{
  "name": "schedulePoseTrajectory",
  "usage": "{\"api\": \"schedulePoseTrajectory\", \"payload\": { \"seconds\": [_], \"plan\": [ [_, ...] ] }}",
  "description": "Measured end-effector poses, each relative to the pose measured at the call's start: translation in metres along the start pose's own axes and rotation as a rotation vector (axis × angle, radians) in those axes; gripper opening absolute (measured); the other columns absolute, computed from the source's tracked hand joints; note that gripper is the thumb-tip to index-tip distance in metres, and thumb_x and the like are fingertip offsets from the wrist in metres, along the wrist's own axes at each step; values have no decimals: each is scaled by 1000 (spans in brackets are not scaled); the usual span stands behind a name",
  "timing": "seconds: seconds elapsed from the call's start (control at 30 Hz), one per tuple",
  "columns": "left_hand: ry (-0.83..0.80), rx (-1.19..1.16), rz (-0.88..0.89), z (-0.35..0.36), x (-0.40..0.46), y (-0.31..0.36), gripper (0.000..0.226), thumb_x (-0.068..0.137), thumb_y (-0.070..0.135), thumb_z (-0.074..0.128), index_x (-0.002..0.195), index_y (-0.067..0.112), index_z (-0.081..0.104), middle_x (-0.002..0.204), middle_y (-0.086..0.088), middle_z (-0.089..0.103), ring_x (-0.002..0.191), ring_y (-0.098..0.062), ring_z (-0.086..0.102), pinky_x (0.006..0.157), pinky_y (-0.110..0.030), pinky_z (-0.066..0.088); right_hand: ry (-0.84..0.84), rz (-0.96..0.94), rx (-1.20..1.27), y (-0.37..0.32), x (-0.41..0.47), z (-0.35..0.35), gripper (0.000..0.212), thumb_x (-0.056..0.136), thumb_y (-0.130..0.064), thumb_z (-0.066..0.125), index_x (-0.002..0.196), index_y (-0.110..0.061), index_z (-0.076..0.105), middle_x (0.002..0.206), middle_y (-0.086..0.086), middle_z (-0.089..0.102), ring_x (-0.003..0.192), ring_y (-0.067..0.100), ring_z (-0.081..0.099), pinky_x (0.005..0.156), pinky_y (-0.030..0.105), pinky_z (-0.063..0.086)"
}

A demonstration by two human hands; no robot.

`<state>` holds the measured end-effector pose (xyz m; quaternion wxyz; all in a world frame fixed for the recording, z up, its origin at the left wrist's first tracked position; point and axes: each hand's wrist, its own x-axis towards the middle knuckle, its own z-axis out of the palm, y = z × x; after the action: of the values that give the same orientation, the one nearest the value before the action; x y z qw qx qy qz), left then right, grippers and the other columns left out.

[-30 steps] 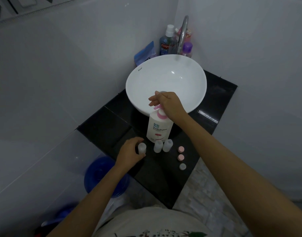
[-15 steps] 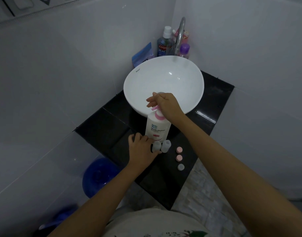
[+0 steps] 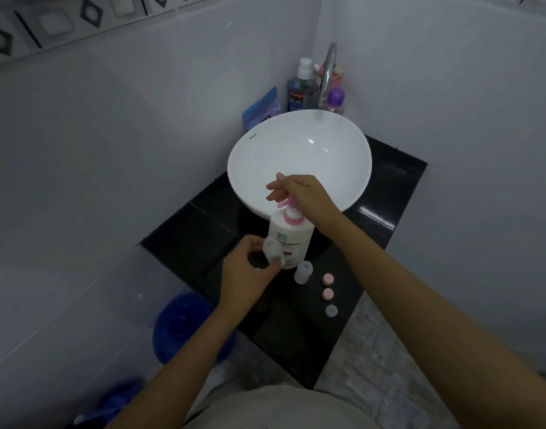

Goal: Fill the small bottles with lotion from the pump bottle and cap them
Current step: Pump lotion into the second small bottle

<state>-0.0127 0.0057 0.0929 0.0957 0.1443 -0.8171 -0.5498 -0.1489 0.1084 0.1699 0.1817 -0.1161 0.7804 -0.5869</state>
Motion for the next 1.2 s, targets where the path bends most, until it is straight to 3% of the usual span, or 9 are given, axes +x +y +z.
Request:
{"api": "schedulePoseTrajectory", "payload": {
  "seconds": [0.07, 0.27, 0.5, 0.73, 0.97, 1.07, 1.2],
  "plan": [
    [40, -100, 8, -10, 4, 13, 31, 74, 17, 75, 102, 20, 59, 101, 13, 64, 97, 3, 60, 80, -11, 47, -34, 39, 93, -6, -3, -3, 40, 97, -30, 45, 108, 3, 66, 88, 14, 68, 71, 13, 63, 63, 14, 52],
    [50, -52, 80, -25, 20, 30, 32, 75, 15, 74, 102, 23, 58, 96, 17, 61, 93, 1, 60, 80, -16, 50, 2, 7, 199, -8, -5, -3, 39, 97, -26, 46, 107, 7, 64, 91, 21, 67, 77, 23, 63, 58, 19, 55],
    [43, 28, 182, -24, 27, 34, 32, 77, 20, 72, 107, 19, 61, 101, 4, 64, 94, -6, 60, 81, -20, 51, 37, -25, 46, 4, -1, 1, 40, 97, -27, 46, 92, 4, 70, 84, 18, 70, 76, 21, 66, 79, 27, 53],
    [89, 48, 255, -27, 26, 40, 34, 77, 20, 72, 110, 17, 62, 102, -2, 63, 94, -9, 59, 79, -18, 49, 60, -50, -76, 8, 2, 2, 39, 97, -27, 44, 91, -1, 72, 81, 11, 71, 77, 16, 67, 80, 23, 52],
    [89, 29, 284, -29, 30, 44, 39, 78, 15, 74, 116, 12, 65, 102, -5, 61, 92, -8, 58, 77, -9, 47, 30, -26, -70, 11, 4, 2, 40, 99, -23, 40, 92, 0, 72, 83, 9, 70, 74, 6, 63, 71, 7, 48],
    [74, -4, 263, -29, 32, 42, 38, 78, 14, 73, 115, 14, 65, 100, -4, 61, 91, -6, 58, 76, -8, 46, 25, -21, -69, 12, 6, 3, 41, 99, -21, 38, 93, 1, 72, 87, 11, 71, 75, 6, 62, 71, 5, 46],
    [37, -7, 198, -26, 33, 36, 38, 78, 16, 73, 115, 11, 66, 100, -7, 61, 90, -12, 60, 75, -15, 47, -28, 6, -111, 18, 5, 5, 42, 100, -23, 37, 95, 1, 72, 96, 16, 73, 79, 5, 62, 68, 2, 43]
  ]
}}
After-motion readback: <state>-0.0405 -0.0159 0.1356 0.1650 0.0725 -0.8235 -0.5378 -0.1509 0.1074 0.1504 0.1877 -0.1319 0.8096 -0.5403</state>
